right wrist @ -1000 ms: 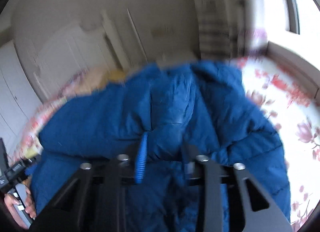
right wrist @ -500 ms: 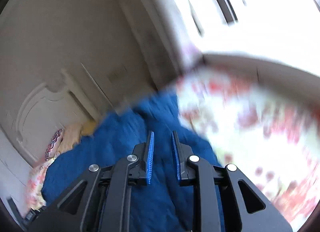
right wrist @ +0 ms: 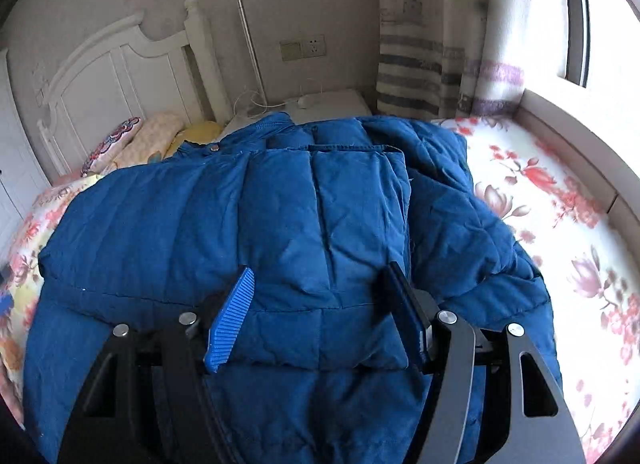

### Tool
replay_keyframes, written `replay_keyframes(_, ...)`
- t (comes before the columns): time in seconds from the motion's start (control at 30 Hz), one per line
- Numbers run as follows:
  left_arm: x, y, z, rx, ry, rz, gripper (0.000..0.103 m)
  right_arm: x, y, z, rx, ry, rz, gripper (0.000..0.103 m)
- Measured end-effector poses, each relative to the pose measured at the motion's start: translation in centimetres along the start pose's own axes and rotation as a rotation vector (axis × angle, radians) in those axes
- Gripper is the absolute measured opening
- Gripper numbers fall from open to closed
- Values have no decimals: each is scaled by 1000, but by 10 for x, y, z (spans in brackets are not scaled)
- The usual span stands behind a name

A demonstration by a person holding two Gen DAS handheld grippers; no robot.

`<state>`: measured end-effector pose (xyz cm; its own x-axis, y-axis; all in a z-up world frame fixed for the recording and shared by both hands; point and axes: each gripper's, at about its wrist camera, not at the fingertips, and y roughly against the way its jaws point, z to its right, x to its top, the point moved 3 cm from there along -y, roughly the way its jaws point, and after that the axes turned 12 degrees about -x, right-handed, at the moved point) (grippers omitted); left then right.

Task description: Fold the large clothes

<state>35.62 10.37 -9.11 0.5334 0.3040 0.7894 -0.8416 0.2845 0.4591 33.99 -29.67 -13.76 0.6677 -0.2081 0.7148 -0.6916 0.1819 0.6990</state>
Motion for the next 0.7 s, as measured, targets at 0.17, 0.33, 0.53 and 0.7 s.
replay_keyframes(0.17, 41, -40, 59, -41, -157, -46, 101, 0, 0, -3, -5, 6, -1, 64)
replay_keyframes(0.33, 6, -136, 43, 86, -170, -322, 101, -1, -1, -3, 1, 5, -4, 64)
replay_keyframes(0.53, -3, -118, 65, 146, -311, -241, 100, -2, -1, -2, 12, 0, -6, 66)
replay_keyframes(0.7, -15, -108, 128, 73, -540, -190, 101, -2, -3, -2, 11, -1, -6, 67)
